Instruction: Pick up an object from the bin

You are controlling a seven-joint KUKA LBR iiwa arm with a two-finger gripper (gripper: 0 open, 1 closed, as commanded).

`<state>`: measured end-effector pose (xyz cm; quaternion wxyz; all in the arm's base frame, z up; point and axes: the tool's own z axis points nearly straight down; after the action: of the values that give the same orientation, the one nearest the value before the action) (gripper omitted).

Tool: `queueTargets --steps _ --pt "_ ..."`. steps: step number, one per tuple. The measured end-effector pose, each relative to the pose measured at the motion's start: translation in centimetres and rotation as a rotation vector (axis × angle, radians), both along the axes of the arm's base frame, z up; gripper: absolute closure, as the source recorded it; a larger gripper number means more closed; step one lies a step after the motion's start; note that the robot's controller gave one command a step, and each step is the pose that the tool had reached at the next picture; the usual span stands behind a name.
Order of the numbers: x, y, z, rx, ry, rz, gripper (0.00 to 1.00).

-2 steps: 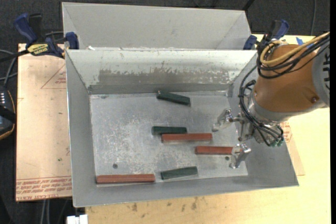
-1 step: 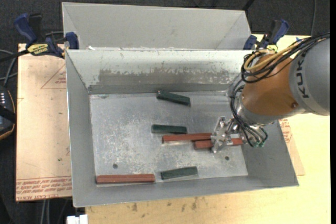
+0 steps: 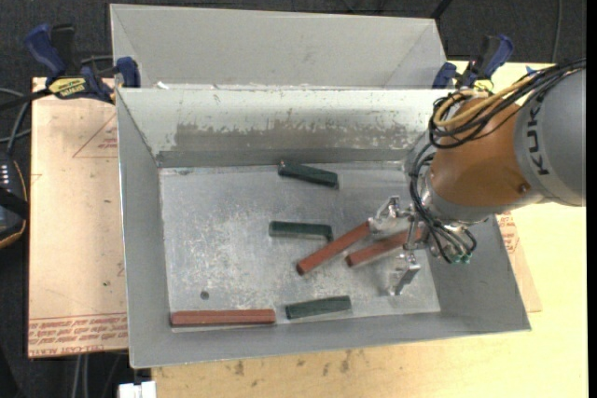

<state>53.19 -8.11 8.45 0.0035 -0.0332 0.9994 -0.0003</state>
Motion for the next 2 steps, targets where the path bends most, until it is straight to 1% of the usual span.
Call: queueTargets --steps 1,2 --pt "0.01 -0.01 -0.01 0.0 -0.001 0.0 0.0" --pt "0.57 -0.87 0.41 0.002 0.004 0.114 0.0"
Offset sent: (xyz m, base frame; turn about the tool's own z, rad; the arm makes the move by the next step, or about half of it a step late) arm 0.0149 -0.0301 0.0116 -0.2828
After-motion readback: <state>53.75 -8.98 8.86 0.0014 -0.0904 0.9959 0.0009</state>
